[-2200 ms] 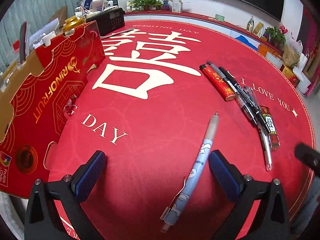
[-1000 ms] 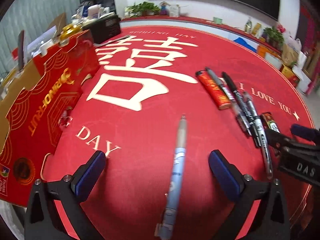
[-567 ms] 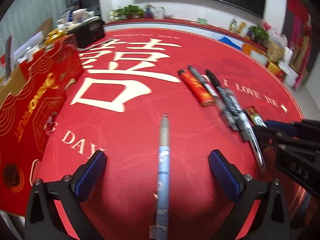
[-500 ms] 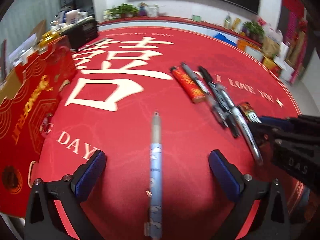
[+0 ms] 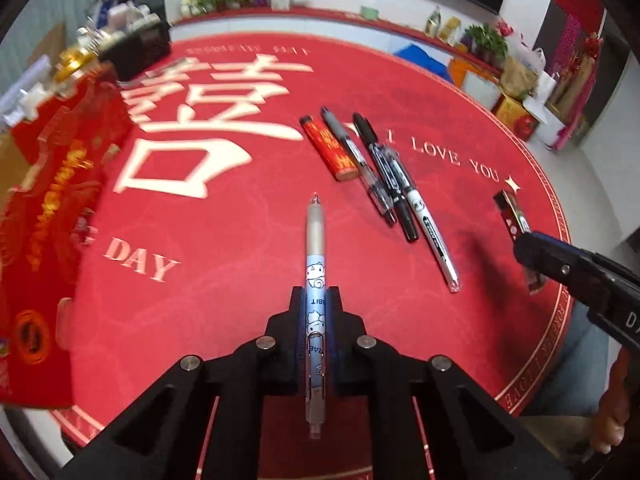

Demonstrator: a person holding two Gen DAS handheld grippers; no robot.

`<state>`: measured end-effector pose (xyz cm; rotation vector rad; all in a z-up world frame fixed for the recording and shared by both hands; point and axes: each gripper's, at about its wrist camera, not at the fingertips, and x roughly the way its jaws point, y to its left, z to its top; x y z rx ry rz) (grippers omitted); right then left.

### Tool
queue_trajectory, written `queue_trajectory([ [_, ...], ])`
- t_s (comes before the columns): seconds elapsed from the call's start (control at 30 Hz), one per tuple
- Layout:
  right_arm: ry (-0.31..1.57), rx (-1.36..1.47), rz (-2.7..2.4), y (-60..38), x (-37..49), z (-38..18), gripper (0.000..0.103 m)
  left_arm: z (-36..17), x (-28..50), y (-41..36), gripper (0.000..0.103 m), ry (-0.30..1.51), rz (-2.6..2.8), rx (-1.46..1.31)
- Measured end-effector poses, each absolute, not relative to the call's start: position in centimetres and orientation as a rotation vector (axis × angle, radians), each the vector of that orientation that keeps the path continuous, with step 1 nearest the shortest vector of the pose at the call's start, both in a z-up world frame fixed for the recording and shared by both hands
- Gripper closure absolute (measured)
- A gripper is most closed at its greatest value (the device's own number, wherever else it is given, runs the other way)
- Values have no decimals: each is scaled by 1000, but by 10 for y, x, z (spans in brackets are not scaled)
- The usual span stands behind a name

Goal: Organize rigid objects
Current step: 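Grasp the blue printed pen with the left tool while the right tool grips the card box, then lift and carry the blue pen and printed card box over the cardboard box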

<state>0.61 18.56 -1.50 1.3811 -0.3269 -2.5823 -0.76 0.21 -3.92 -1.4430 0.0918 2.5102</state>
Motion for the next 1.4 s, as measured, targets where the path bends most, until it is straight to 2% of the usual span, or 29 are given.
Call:
queue_trajectory([
  [0.3, -411, 1364, -2549, 193, 17, -14, 78, -11, 12, 3, 93, 130, 2630, -1329],
  [0.9, -374, 1364, -2556, 186, 19, -10, 78, 0, 17, 3, 93, 169, 2703, -1296],
  [1.4, -61, 1339, -2549, 141, 13, 10, 78, 7, 20, -17, 93, 119, 2753, -1272],
])
